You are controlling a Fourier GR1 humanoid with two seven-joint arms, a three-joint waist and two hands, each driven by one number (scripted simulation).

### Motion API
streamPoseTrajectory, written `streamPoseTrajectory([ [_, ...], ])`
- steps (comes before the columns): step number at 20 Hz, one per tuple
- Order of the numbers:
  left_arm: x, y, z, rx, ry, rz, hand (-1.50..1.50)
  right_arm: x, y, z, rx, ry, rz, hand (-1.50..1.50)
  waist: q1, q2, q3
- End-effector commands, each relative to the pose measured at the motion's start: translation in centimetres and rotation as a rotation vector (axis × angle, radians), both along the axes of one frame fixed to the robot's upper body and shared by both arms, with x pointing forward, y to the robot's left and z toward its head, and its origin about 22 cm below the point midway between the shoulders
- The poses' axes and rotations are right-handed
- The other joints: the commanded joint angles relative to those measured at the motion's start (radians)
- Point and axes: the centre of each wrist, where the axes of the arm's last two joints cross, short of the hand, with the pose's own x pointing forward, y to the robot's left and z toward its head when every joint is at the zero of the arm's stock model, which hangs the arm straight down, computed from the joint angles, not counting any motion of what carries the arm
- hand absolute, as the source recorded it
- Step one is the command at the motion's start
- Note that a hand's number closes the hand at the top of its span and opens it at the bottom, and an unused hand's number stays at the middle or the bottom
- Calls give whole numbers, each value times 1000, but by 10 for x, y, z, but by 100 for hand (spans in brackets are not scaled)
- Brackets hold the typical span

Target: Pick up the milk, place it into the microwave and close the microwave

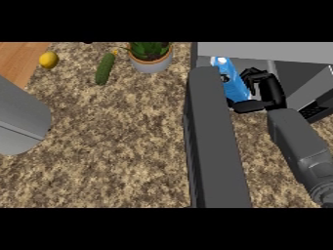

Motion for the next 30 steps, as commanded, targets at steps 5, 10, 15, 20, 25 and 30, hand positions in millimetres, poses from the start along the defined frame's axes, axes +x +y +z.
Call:
streamPoseTrajectory([
  [5, 10, -3, 8, -14, -58, -31, -150, 12, -17, 25, -193, -56, -146, 150, 37, 23, 2],
  [10, 12, 0, 4, -25, -52, -54, -150, 20, -34, 47, -209, -53, -230, 150, 61, 32, 2],
  [15, 19, 1, 8, -10, -80, -81, -150, 27, -29, 58, -244, -68, -269, 150, 86, 42, 3],
  [20, 26, 2, 10, 4, -93, -75, -150, 26, -44, 66, -235, -70, -315, 150, 80, 54, 6],
  [25, 29, 4, 11, -2, -96, -93, -150, 27, -51, 72, -234, -71, -339, 150, 101, 64, 7],
  [30, 32, 6, 9, 2, -87, -83, -150, 31, -50, 81, -242, -92, -355, 150, 111, 70, 6],
])
